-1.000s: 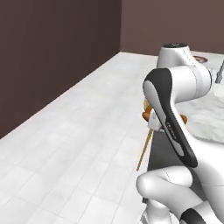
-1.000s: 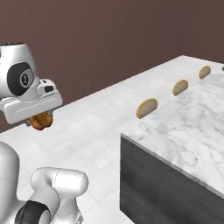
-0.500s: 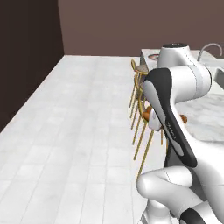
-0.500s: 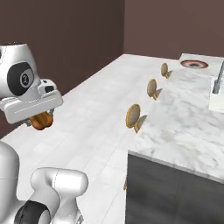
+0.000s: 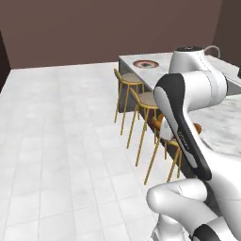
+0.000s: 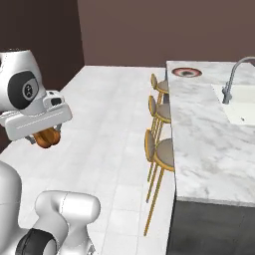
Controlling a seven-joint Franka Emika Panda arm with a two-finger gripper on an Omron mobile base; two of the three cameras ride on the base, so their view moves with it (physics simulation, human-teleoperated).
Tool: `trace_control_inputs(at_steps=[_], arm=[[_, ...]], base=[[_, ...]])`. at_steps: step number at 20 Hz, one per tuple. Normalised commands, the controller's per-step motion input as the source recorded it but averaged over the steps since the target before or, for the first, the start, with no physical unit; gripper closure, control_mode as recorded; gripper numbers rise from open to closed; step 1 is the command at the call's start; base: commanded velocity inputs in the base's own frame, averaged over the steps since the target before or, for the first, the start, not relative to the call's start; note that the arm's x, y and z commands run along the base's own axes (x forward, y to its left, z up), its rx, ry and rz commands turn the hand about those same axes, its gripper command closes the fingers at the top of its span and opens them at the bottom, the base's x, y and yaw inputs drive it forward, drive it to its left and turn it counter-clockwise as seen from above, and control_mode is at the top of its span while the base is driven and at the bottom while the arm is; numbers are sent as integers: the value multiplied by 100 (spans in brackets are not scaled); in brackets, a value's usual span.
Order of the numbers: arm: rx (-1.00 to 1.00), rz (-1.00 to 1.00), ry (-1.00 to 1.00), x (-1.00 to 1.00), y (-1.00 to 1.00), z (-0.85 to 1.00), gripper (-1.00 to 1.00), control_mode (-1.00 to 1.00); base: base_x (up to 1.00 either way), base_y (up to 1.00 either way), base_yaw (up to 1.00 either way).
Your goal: Move the hot dog bun to the plate on the dining table and place the condiment next to that plate. Then navigate to the fridge and take the sausage and place it on the plate as well.
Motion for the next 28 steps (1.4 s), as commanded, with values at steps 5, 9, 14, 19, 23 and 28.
trace_control_inputs(at_steps=[5,9,14,19,23,28], arm=[[0,0,0,0,0,0,100,100],[0,0,0,0,0,0,100,100],[0,0,0,0,0,0,100,100],[0,0,0,0,0,0,100,100],[0,0,0,0,0,0,100,100],[0,0,0,0,0,0,100,100]], base=[[86,95,-47],[87,97,-44],[87,98,-44],[87,98,-44],[86,97,-44],[86,98,-43]])
